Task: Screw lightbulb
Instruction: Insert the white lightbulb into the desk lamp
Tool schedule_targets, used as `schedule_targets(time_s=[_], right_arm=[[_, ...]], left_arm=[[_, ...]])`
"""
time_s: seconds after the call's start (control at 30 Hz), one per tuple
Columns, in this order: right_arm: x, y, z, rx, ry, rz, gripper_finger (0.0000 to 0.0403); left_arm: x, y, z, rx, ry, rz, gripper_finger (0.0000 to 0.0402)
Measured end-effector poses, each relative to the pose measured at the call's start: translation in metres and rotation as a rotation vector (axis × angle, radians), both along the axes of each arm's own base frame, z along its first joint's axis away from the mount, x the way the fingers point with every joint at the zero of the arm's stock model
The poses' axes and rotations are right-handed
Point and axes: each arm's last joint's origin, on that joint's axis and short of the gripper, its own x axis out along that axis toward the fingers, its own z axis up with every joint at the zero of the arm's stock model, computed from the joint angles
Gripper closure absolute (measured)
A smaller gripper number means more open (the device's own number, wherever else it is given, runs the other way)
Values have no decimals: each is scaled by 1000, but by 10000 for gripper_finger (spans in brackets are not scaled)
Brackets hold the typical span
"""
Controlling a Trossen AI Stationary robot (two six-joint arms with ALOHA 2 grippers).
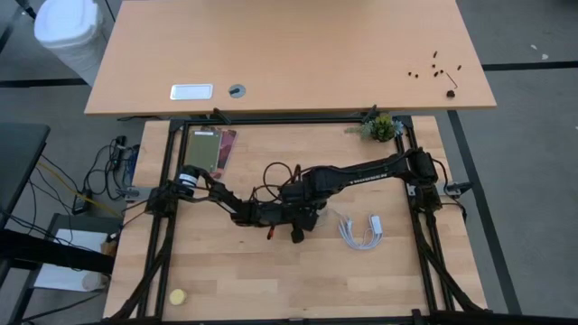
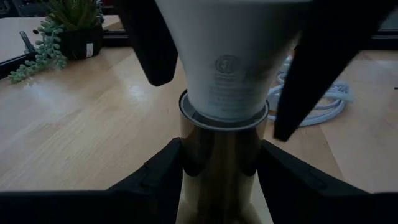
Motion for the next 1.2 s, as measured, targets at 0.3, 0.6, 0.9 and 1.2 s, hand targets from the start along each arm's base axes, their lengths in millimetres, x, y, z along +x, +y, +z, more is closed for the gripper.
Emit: schedule_targets(time_s=[0.3,0.6,0.9,1.2], right_arm=[[0,0,0,8,-1,-152,125],[-1,0,7,3,22,38,113],[-2,-3,17,-12,41,426,110],[-4,-2,17,-23,60,766,80]], left_arm=[[0,0,0,-1,0,4,215],[0,0,0,1,-2,17,215],[0,1,0,-1,-2,21,215],[0,1,0,-3,0,14,215]])
